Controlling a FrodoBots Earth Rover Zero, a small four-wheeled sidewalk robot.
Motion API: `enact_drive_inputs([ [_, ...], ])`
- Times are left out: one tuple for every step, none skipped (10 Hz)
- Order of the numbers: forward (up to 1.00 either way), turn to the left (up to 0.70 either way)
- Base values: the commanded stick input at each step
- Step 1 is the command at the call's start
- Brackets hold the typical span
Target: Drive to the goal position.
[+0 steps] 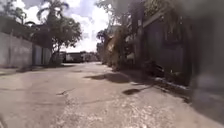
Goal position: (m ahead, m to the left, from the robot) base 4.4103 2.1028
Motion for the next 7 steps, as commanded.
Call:
enact_drive_inputs([
  [0.85,0.00],
  [0.85,0.00],
  [0.85,0.00],
  [0.85,0.00],
  [0.85,0.00],
  [0.85,0.00],
  [0.85,0.00],
])
